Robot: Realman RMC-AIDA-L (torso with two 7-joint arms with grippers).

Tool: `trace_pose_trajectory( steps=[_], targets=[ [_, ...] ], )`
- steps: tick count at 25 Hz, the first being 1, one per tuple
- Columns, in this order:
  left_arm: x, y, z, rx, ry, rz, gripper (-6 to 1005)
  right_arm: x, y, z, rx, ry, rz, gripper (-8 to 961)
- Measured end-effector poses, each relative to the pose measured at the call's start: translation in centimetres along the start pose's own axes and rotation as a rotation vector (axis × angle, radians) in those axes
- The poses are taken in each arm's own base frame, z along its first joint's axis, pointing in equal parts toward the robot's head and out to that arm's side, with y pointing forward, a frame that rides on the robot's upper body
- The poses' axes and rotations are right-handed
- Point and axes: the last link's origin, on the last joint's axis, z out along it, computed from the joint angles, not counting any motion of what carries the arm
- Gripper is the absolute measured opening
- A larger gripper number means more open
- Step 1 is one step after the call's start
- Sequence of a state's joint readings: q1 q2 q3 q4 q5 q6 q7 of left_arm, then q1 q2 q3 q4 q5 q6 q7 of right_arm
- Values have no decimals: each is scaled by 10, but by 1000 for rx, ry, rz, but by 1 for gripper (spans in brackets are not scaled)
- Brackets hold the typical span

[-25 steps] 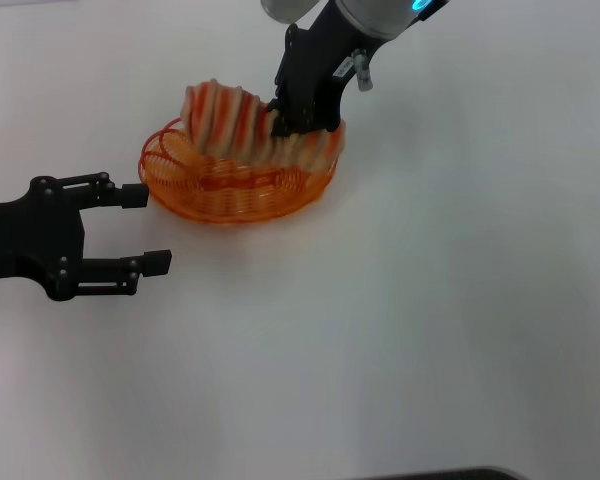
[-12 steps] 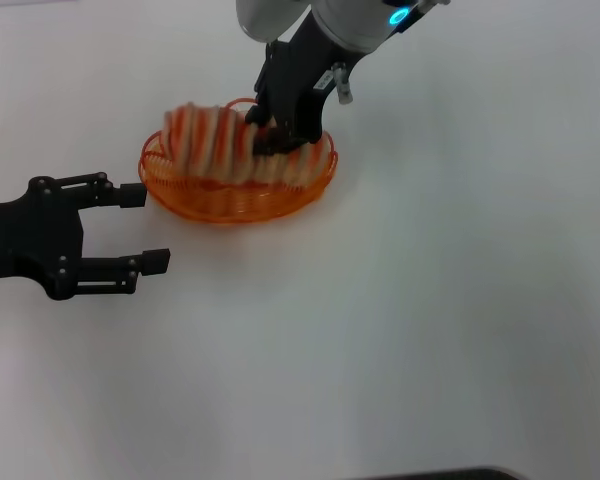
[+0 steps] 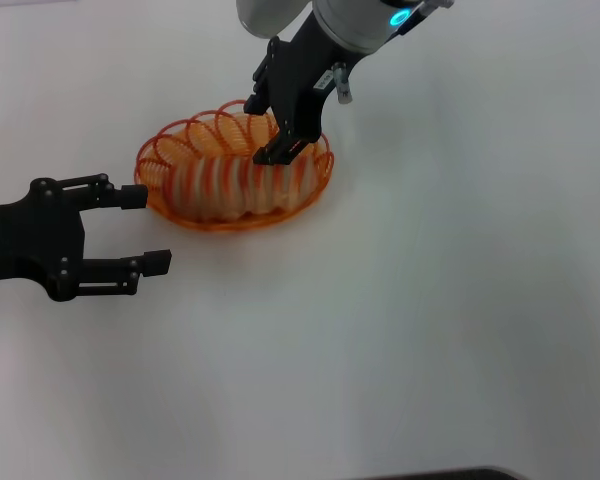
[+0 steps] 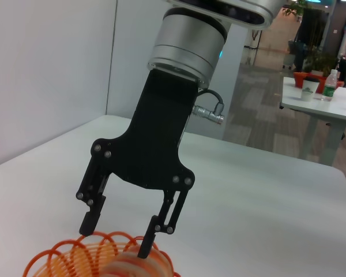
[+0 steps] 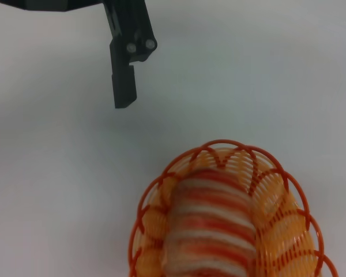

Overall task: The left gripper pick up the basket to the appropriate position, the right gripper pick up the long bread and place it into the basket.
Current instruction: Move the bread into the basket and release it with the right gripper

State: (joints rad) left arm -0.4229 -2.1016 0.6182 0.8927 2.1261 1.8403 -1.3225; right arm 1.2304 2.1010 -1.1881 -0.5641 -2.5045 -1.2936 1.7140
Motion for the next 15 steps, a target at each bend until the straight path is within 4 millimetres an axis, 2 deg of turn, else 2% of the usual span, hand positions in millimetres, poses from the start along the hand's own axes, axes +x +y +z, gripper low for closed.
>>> trace_pose_trajectory(
  steps=[3,10,15],
  targets=[
    [0,0,0,0,0,-1,810,1,-1,-2,10,-14,8,643],
    [0,0,-1,5,2,-2,810,12,-1,-21,91,-154,57,637],
    [0,-1,-1,9,3,-2,810,30,5,-31,115,-249,133,636]
  ],
)
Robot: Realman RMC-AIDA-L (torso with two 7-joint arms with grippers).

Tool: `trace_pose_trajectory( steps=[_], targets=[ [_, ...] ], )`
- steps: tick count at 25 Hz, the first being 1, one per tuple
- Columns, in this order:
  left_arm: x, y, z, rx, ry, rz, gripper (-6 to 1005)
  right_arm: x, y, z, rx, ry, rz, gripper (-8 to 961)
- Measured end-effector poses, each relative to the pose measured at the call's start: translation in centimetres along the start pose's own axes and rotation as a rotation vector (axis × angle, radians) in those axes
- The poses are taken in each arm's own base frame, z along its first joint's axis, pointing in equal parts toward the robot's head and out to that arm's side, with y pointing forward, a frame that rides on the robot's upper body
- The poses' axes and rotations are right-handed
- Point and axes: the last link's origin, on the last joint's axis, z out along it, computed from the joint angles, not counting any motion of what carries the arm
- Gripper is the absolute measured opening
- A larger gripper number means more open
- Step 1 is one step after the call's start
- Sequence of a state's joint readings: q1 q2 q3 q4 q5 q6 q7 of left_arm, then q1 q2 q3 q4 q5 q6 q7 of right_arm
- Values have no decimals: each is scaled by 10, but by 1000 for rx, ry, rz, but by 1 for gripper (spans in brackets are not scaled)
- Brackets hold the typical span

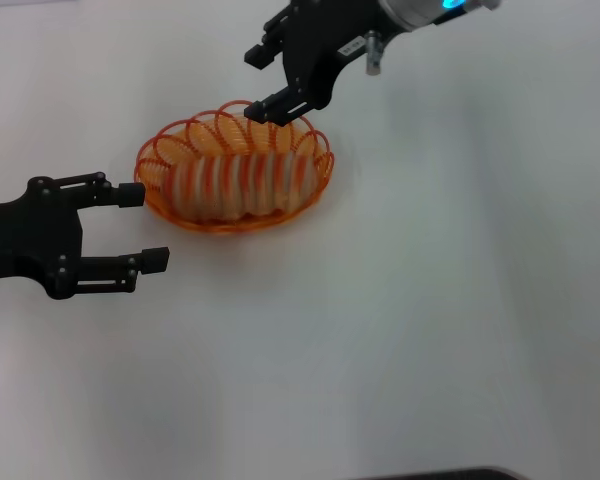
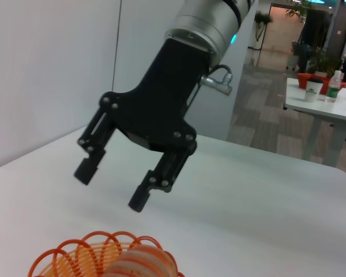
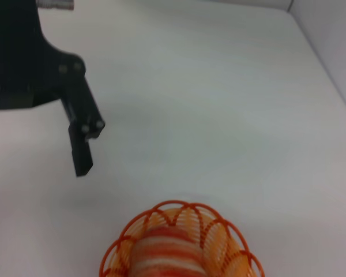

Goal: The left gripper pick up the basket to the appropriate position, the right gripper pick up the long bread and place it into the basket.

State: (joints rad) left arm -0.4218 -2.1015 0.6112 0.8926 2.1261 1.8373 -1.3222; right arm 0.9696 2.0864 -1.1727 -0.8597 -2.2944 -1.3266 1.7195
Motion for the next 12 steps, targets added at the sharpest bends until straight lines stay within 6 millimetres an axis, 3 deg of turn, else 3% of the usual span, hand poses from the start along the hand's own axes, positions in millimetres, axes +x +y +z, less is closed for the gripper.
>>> trace_pose_trajectory(
  steps=[12],
  targets=[
    [-3,-1,7,-1,17,-18,810,63,3,-44,129,-270,161,633]
  ],
)
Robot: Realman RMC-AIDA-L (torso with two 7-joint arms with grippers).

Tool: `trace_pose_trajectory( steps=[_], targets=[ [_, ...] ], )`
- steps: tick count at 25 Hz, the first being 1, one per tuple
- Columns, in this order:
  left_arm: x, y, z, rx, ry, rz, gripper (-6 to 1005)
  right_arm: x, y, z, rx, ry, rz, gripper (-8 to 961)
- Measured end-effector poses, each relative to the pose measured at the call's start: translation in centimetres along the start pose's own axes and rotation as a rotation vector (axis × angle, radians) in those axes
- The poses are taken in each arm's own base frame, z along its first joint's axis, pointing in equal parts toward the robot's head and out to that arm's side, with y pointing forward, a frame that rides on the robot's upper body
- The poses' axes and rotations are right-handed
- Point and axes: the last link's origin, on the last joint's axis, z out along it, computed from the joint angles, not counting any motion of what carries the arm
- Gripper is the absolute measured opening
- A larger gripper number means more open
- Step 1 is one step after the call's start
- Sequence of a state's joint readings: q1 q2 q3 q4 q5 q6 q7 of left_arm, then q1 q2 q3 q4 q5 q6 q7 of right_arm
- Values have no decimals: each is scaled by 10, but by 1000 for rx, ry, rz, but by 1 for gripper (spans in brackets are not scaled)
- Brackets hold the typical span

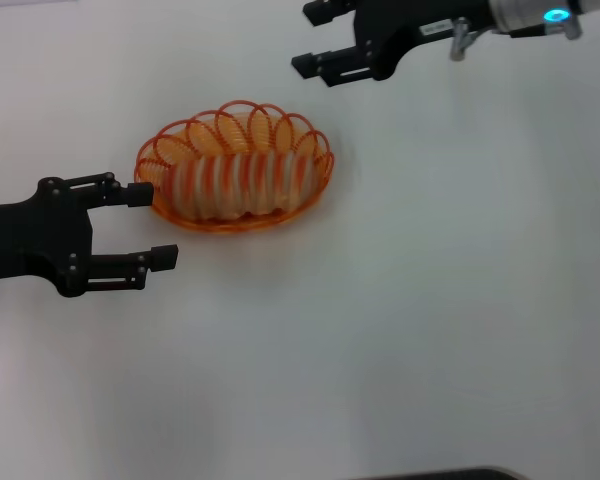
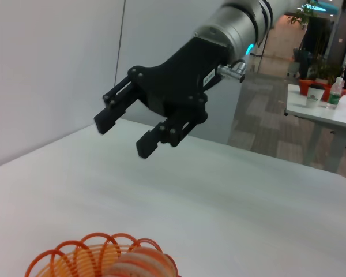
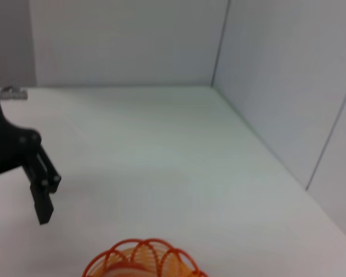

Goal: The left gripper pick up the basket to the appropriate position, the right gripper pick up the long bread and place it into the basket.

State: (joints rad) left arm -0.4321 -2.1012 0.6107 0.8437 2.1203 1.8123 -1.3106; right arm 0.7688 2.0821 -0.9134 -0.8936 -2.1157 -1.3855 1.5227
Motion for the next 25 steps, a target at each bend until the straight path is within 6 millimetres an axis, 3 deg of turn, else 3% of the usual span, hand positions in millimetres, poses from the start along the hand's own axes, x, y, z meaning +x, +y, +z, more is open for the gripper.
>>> trace_pose_trajectory(
  steps=[9,20,25],
  targets=[
    [2,0,6,-8,16,-5,811,42,25,-61,77,-300,43,626],
    [5,-2,8,7,59,-7,811,111,89,-127,80,-344,113,623],
    [6,-2,8,7,64,-8,811,128,112,-143,106,-361,115,623]
  ],
)
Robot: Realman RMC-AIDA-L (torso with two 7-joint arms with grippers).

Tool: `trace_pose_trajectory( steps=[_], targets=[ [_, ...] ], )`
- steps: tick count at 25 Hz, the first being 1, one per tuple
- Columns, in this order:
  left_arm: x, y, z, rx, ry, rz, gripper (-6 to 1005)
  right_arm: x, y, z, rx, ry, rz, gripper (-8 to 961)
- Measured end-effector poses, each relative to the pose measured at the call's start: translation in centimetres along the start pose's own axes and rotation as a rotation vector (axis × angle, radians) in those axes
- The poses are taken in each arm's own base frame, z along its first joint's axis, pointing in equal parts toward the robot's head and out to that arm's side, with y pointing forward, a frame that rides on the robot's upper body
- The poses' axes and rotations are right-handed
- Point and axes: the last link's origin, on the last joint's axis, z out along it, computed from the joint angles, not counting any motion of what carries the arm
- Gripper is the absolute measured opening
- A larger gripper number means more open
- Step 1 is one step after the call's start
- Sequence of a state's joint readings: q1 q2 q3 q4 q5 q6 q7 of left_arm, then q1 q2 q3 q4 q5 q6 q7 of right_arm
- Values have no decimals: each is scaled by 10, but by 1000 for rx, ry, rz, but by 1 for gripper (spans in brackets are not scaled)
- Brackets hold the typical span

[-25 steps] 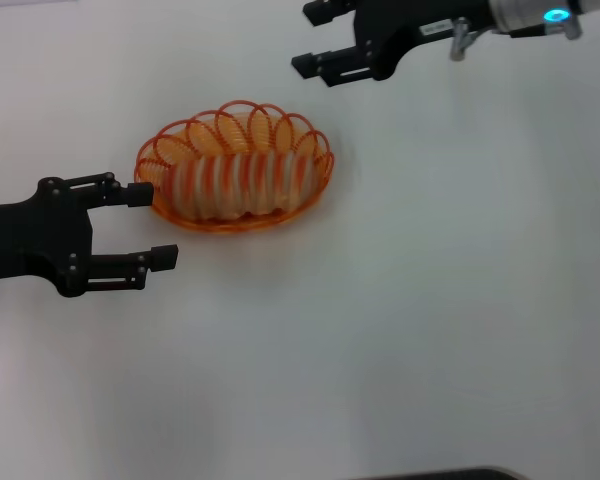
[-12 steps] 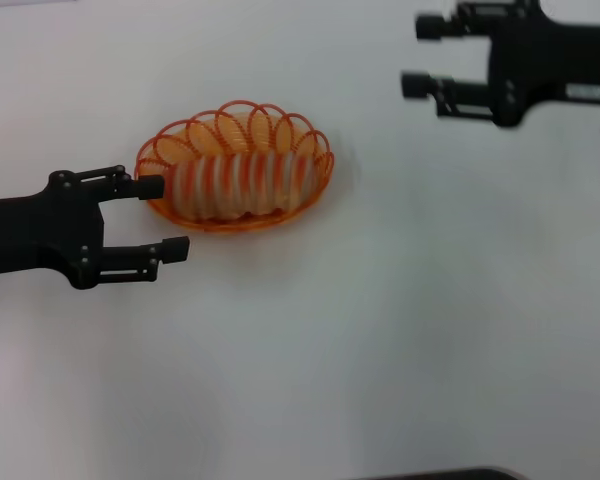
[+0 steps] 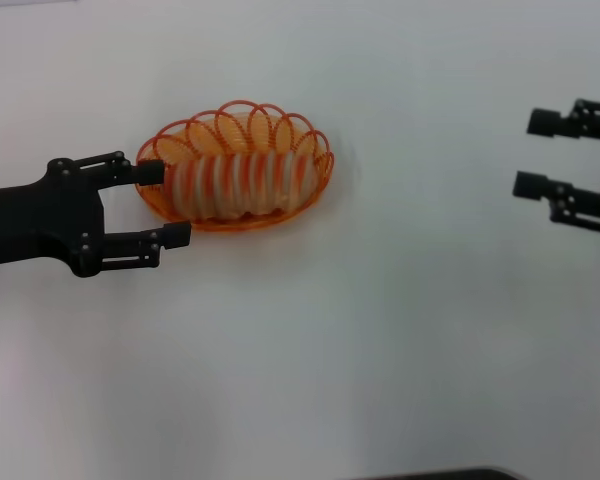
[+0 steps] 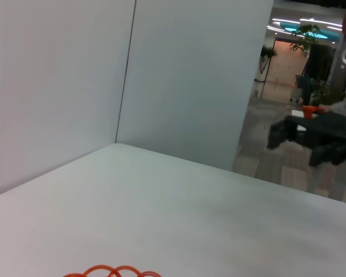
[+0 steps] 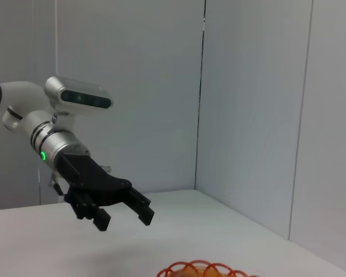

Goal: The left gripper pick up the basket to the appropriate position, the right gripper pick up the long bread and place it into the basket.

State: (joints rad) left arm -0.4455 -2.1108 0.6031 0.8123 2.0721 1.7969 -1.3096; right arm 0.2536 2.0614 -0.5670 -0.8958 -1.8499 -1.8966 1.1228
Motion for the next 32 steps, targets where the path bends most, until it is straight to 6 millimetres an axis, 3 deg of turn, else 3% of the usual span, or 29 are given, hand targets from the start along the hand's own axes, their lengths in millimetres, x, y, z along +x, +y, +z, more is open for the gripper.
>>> trace_pose_trajectory(
  steps=[6,15,32],
  targets=[
    [1,0,0,3,8,-4,811,17,9,-16,25,78,47,623],
    [1,-1,-2,15,17,-14,811,20,2,-33,100,110,53,623],
    [-3,1,-3,20,26,-35,810,20,-17,20,105,41,-26,624]
  ],
)
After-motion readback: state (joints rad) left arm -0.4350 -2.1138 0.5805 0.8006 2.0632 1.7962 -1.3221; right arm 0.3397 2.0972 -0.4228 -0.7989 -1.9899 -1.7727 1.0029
